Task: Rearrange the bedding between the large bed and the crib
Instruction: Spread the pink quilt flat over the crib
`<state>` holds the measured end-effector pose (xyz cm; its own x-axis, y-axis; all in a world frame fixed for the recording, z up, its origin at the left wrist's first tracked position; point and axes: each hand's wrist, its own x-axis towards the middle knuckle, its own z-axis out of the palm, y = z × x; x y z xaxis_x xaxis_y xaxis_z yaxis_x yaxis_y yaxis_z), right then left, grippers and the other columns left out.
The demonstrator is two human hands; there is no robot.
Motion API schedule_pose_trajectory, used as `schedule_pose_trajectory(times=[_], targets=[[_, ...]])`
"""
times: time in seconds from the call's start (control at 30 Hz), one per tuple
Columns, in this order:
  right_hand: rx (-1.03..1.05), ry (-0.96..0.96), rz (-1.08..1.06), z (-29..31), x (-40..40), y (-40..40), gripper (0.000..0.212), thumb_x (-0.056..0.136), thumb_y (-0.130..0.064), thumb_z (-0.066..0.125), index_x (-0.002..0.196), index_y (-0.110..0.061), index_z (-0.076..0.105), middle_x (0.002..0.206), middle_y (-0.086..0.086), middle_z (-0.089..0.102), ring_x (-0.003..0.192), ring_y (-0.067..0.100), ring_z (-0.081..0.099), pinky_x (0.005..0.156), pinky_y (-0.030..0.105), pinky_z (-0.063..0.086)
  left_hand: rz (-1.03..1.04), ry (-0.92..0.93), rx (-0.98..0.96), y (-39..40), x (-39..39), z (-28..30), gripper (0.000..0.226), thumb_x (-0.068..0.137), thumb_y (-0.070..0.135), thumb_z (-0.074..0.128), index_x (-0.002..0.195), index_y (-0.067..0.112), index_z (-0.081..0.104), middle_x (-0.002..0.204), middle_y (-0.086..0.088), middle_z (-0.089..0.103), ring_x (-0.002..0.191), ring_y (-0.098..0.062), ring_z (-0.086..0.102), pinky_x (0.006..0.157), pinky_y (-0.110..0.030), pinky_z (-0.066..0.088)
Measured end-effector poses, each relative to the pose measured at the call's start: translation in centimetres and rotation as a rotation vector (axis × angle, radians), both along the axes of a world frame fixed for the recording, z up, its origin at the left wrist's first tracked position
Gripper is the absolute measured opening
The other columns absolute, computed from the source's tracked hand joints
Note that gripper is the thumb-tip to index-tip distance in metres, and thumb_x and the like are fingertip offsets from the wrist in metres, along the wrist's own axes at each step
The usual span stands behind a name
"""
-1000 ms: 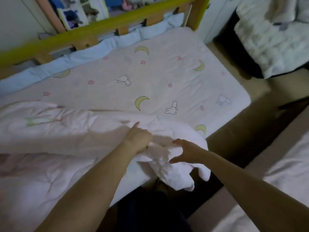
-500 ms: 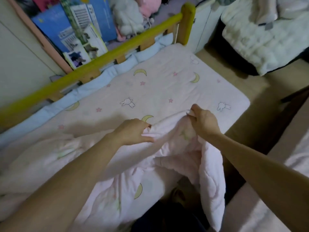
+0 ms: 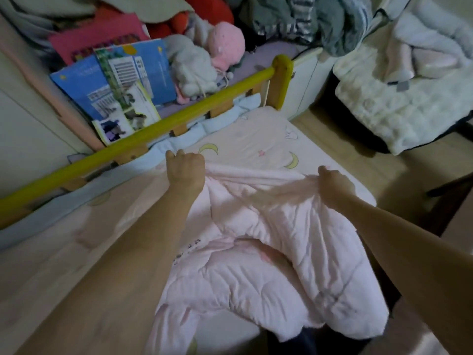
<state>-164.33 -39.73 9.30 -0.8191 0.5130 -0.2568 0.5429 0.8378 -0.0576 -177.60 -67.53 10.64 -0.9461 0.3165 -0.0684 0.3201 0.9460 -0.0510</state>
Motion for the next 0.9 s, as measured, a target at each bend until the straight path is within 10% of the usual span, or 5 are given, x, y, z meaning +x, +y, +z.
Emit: schedule_pose_trajectory(times=[0.13, 0.37, 0.6, 0.73, 0.9], targets=[[-0.214, 0.379, -0.126, -1.4, -9.0, 3.7, 0.029, 0.094, -0.004, 0.028, 0.118, -0.002, 0.044, 0.105, 0.024, 0.058, 0.095, 0.039, 0.058, 0.077, 0.038, 0.048, 0.194, -0.141, 0.094, 4.4, -2.9, -1.4, 0.03, 0.098, 0.01, 0.04, 0.12, 0.008, 0.06, 0.123, -0.01, 0.061, 0.116, -0.028, 0.056, 0.088, -0.032, 0.046], [-0.255, 0.452, 0.2, -6.2, -25.6, 8.4, 0.034, 0.094, 0.002, 0.027, 0.123, -0.001, 0.043, 0.118, 0.024, 0.053, 0.106, 0.038, 0.054, 0.086, 0.04, 0.042, 0.418, -0.156, 0.18, 12.1, -14.5, -6.4, 0.044, 0.091, 0.011, 0.053, 0.134, 0.005, 0.047, 0.134, -0.016, 0.048, 0.124, -0.031, 0.047, 0.102, -0.039, 0.041], [-0.445, 0.109, 0.274, -20.5, -28.2, 11.6, 0.064, 0.093, -0.019, 0.052, 0.148, -0.014, 0.018, 0.159, 0.008, 0.007, 0.135, 0.032, 0.036, 0.104, 0.041, 0.039, 0.11, -0.253, 0.114, 22.2, -16.1, -17.4, 0.045, 0.09, 0.023, 0.051, 0.132, 0.01, 0.043, 0.134, -0.008, 0.042, 0.128, -0.026, 0.037, 0.093, -0.039, 0.045], [-0.222, 0.011, -0.051, -24.6, -27.7, 16.1, 0.085, 0.084, -0.056, 0.056, 0.144, -0.009, 0.019, 0.151, 0.018, 0.023, 0.139, 0.034, 0.025, 0.112, 0.048, 0.021, 0.058, -0.365, 0.184, 27.6, -16.6, -22.9, 0.061, 0.092, 0.033, 0.056, 0.144, 0.018, 0.028, 0.149, -0.005, 0.028, 0.13, -0.028, 0.036, 0.093, -0.041, 0.044], [-0.492, -0.239, -0.338, -26.4, -25.9, 18.5, 0.101, 0.059, -0.072, 0.063, 0.137, -0.019, 0.026, 0.13, 0.011, 0.045, 0.12, 0.034, 0.048, 0.096, 0.042, 0.044, 0.114, -0.507, 0.283, 32.4, -18.1, -26.9, 0.103, 0.082, 0.046, 0.068, 0.152, 0.025, -0.004, 0.158, -0.011, 0.004, 0.133, -0.034, 0.04, 0.101, -0.041, 0.04]])
